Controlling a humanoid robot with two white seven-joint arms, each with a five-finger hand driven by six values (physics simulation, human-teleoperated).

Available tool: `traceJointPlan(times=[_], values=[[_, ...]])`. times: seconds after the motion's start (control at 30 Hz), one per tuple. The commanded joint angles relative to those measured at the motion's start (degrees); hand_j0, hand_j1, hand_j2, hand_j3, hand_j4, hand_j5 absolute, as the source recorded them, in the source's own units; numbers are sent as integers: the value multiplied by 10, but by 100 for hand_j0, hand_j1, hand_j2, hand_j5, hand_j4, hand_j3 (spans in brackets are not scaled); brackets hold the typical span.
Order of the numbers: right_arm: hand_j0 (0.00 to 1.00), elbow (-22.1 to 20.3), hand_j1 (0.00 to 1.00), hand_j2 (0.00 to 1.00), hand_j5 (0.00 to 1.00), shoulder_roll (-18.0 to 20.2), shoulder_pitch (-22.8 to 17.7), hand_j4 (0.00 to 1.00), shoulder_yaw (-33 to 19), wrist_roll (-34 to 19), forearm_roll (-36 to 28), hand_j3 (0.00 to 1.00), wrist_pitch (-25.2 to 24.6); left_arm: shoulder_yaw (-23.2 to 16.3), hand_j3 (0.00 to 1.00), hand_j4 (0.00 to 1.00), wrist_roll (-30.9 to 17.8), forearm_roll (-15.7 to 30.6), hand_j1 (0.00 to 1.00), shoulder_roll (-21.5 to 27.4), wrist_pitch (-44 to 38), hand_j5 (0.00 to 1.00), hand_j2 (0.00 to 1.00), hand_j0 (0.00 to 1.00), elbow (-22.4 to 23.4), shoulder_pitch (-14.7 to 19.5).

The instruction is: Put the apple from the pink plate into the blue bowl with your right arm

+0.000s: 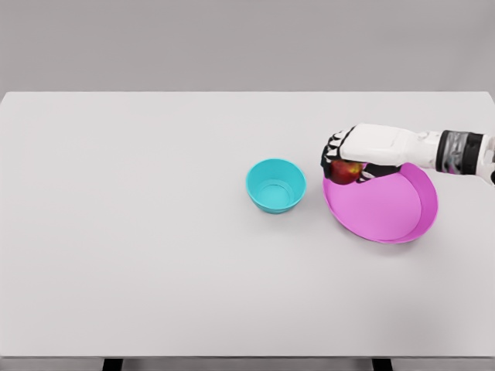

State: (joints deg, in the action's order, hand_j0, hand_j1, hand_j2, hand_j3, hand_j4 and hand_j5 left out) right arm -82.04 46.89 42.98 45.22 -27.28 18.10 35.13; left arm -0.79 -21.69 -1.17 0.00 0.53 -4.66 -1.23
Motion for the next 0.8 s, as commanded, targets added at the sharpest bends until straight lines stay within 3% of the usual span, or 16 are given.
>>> traceJointPlan(times=[0.0,0.77], values=[[49,-11,49,49,49,-6,0,49,0,0,-3,49,-1,0,100,100,0,0,100,0,0,100,100,100,0,0],[49,-22,49,49,49,-81,20,49,17,-1,2,49,-1,0,100,100,0,0,100,0,0,100,100,100,0,0]])
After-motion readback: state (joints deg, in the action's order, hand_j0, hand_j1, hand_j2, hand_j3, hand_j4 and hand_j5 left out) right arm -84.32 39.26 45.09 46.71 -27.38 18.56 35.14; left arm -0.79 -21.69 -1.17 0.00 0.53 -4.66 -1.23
